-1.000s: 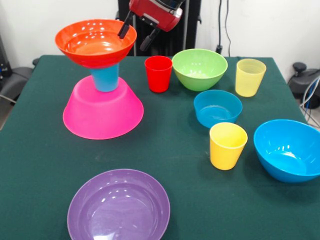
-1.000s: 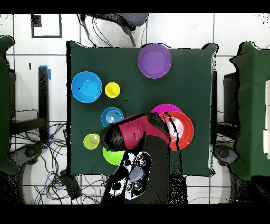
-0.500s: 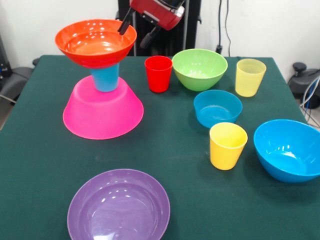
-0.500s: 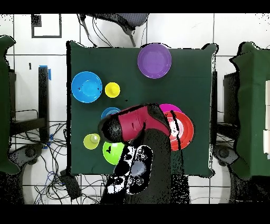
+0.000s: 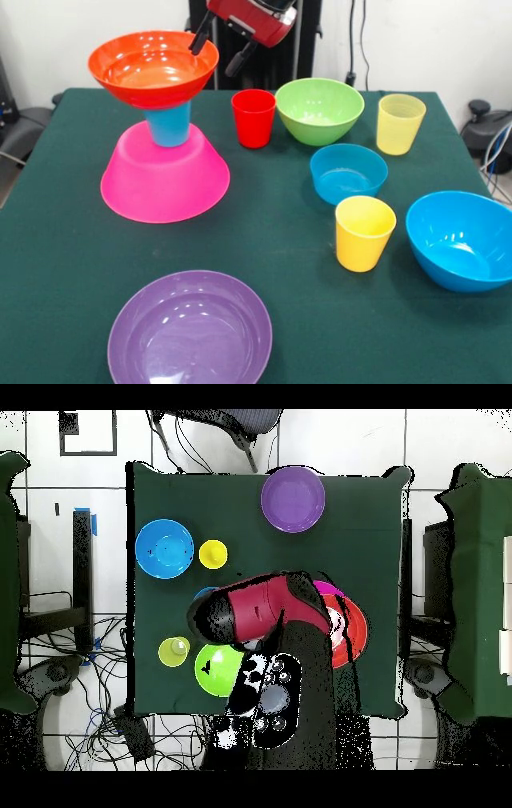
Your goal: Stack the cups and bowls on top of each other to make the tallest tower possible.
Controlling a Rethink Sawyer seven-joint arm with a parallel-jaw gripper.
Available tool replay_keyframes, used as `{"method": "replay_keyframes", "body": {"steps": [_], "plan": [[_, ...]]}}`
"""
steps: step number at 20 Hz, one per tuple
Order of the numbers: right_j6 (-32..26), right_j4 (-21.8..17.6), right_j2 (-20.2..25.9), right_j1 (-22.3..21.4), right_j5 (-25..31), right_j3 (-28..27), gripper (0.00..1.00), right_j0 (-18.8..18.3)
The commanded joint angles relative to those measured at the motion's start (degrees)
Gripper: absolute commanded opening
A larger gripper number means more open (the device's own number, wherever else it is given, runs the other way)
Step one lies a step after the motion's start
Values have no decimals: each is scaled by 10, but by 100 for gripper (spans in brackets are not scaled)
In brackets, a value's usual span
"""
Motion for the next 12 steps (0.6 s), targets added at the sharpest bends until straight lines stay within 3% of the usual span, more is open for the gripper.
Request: {"method": "replay_keyframes", "body": {"steps": [1,7,12], "plan": [[-87,29,79,-3,32,-1,100,-23],[-101,47,94,-5,92,-36,100,-37],[-95,54,102,-3,104,-56,100,-46]]}}
